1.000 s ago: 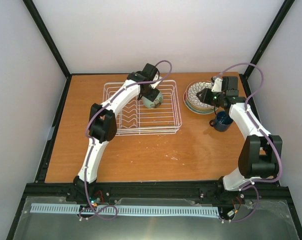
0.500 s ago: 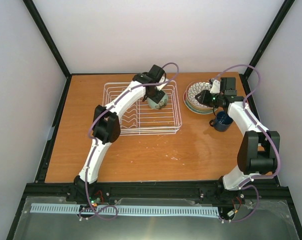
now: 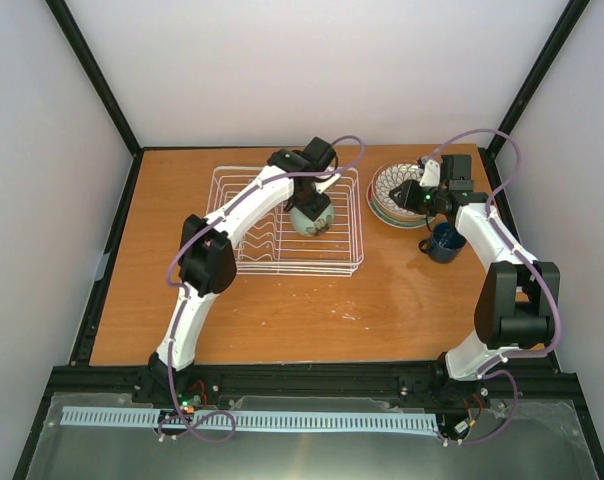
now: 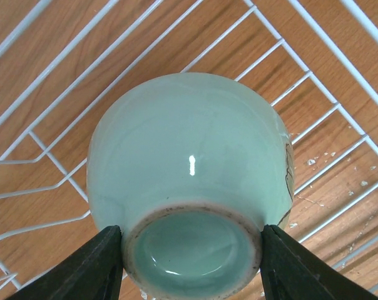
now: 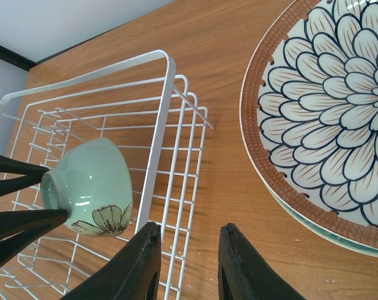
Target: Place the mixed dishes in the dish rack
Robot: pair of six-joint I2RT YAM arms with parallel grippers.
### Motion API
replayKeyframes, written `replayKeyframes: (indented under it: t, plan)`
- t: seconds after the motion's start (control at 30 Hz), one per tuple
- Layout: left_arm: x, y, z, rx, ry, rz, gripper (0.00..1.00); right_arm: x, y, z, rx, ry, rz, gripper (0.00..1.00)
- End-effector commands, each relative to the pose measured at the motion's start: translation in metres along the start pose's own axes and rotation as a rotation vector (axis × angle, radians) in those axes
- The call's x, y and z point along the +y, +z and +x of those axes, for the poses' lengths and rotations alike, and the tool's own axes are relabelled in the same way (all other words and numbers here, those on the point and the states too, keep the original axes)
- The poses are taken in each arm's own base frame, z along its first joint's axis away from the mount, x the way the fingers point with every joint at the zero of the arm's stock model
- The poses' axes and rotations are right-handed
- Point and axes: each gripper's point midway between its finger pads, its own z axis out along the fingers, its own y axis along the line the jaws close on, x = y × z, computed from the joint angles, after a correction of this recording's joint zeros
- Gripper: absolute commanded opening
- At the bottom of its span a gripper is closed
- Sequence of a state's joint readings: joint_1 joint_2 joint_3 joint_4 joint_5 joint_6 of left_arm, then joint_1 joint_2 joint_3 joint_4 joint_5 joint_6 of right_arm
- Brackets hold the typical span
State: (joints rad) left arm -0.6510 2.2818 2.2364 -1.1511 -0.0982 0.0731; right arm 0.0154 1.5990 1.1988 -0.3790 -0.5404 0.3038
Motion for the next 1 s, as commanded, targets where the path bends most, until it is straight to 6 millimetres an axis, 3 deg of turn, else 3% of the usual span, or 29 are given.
replayKeyframes:
  t: [0.0, 0.37, 0.5, 0.83, 0.93, 0.97]
  plan:
    - [0.010, -0.033, -0.016, -0.077, -0.011, -0.060, 0.01, 0.006, -0.001, -0.003, -0.004, -0.008, -0.023, 0.25]
    - [0.018, 0.019, -0.019, -0.029, 0.024, -0.135, 0.01, 0.006, 0.000, -0.003, -0.002, -0.009, -0.024, 0.25]
    - [0.031, 0.035, -0.017, -0.009, 0.041, -0.219, 0.01, 0.006, 0.000, -0.003, -0.004, -0.009, -0.025, 0.25]
    - [0.043, 0.046, -0.019, -0.012, 0.050, -0.300, 0.03, 0.002, 0.003, -0.002, 0.006, -0.001, -0.016, 0.25]
    - [0.040, 0.052, -0.020, -0.015, 0.049, -0.288, 0.07, 0.003, 0.003, -0.002, 0.005, -0.004, -0.016, 0.25]
    - [0.041, 0.053, -0.020, -0.013, 0.047, -0.291, 0.12, 0.003, 0.002, -0.002, 0.005, -0.005, -0.014, 0.25]
